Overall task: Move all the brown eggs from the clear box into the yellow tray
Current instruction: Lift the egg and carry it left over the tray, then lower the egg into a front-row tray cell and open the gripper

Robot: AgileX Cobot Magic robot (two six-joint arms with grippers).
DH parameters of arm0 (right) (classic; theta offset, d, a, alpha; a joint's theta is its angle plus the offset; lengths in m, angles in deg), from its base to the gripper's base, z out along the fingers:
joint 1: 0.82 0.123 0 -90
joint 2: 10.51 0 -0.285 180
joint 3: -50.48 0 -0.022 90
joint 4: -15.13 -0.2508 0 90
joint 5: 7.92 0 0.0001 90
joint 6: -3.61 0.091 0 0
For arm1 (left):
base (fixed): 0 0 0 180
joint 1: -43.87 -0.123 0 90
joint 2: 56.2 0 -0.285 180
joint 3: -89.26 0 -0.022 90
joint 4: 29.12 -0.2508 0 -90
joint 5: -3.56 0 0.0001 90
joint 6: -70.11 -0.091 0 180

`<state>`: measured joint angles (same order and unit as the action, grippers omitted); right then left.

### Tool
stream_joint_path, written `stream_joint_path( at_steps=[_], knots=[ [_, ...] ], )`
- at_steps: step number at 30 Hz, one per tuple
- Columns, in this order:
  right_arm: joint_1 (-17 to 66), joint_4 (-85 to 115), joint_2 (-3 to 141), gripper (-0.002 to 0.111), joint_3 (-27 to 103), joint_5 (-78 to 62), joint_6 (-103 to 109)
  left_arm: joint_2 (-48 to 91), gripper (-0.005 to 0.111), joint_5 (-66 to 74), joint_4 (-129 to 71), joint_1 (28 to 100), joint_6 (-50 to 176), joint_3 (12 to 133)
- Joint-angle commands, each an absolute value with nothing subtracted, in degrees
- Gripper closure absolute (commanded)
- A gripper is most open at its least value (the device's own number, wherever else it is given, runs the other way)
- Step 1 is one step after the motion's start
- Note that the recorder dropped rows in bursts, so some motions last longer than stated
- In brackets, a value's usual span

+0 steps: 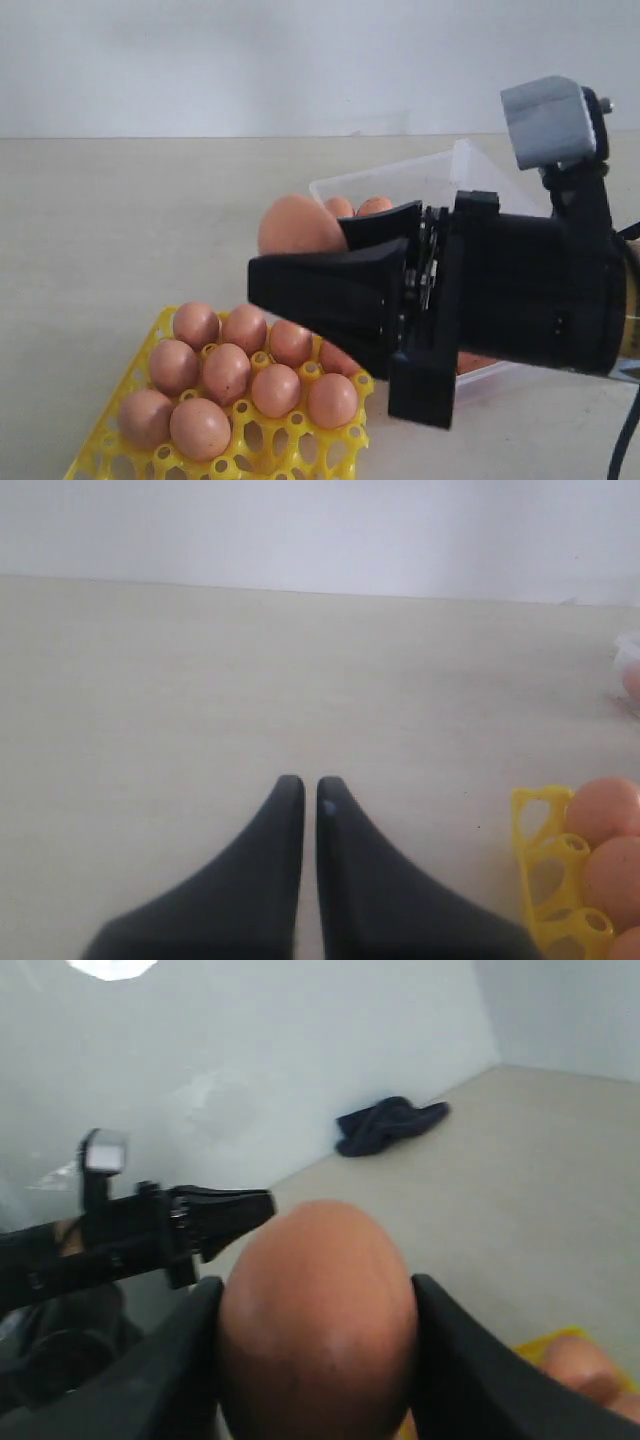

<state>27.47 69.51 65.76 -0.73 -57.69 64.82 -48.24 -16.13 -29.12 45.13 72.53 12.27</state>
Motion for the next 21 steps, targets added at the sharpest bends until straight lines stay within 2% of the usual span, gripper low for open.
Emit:
stream_joint_path(
  at_steps=[1,5,10,15,21],
  knots=[
    [28.5,75.34,65.31,0.108,-0.92,-65.94,71.64,-48.41,0.103,-15.77,-29.12,45.16,72.29,12.04],
    [28.5,80.77,65.31,0.108,-0.92,-68.42,72.71,-48.41,0.103,-15.77,-29.12,45.16,72.29,12.04],
    [28.5,83.34,67.34,0.108,-0.92,-64.4,72.49,-48.41,0.103,-15.77,-29.12,45.16,72.29,12.04],
    [28.5,76.38,75.12,0.108,-0.81,-59.06,70.34,-48.41,0.103,-15.77,-29.12,45.16,72.29,12.04],
    [28.5,77.82,88.0,0.108,1.34,-63.92,68.29,-48.41,0.103,-15.77,-29.12,45.16,72.29,12.04]
  ],
)
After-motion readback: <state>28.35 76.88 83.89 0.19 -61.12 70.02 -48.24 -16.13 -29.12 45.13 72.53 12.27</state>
